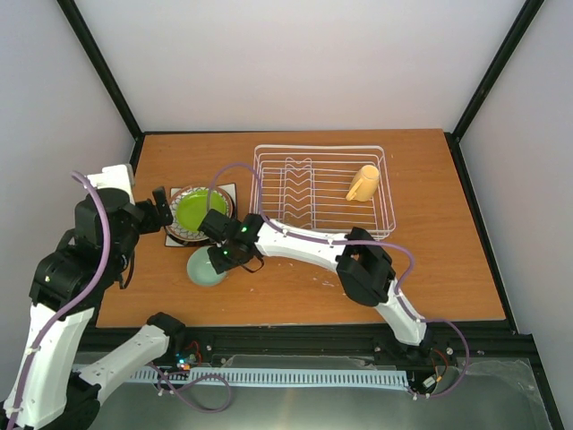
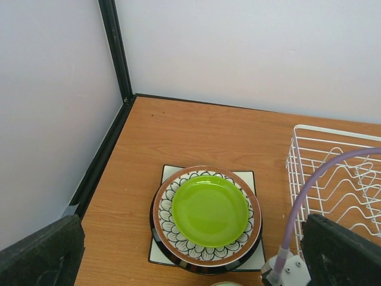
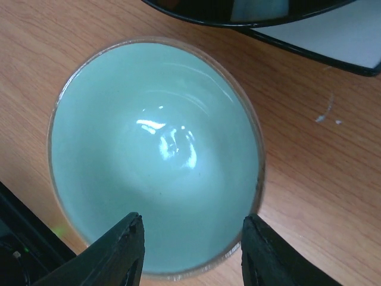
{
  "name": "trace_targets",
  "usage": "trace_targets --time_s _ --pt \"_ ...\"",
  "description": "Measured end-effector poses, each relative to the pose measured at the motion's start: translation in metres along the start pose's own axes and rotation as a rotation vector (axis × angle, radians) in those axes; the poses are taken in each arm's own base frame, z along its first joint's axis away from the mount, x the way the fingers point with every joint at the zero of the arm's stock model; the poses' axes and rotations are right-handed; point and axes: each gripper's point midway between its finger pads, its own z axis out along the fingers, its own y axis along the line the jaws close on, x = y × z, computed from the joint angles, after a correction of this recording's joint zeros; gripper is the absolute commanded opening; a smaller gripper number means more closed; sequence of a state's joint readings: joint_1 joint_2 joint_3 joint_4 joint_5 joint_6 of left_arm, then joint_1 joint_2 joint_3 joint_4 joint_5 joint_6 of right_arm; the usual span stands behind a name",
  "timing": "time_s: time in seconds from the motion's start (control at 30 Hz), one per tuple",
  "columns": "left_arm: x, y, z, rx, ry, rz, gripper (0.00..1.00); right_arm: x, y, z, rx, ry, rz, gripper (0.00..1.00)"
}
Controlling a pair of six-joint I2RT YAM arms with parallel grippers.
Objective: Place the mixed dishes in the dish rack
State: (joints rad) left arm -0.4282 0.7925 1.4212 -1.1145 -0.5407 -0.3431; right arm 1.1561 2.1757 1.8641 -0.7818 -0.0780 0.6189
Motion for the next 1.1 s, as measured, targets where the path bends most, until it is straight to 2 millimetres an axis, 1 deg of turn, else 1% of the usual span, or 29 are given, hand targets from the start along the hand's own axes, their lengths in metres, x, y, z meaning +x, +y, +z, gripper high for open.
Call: trace_targets --time_s 0.1,0.3,0.4,0.57,0.7,1.0,1.1 --pt "0.0 0.0 0.0 0.001 -0.003 0.009 1.0 -0.002 0.001 0.012 0.0 0.015 0.002 0.46" --pt "-0.005 0.004 -0.007 0.004 -0.036 0.005 1.0 -0.003 0.003 0.026 0.006 0.041 0.004 0.45" --pt "-0.006 0.006 -0.01 0.003 -0.051 0.008 1.0 -0.005 0.004 0.029 0.009 0.046 0.004 0.45" --pt "-0.007 0.006 -0.009 0.004 -0.062 0.012 1.0 -0.008 0.003 0.027 0.017 0.038 -0.001 0.44" --pt "-0.004 0.005 -0.006 0.003 -0.057 0.019 1.0 -0.011 0.004 0.019 0.02 0.02 -0.006 0.43" --pt "-0.006 0.003 -0.005 0.005 -0.065 0.016 1.0 -0.027 0.011 -0.023 0.011 -0.061 -0.021 0.43" --pt "-0.006 0.003 -0.005 0.005 -0.064 0.016 1.0 -0.026 0.009 -0.03 0.019 -0.063 -0.024 0.42"
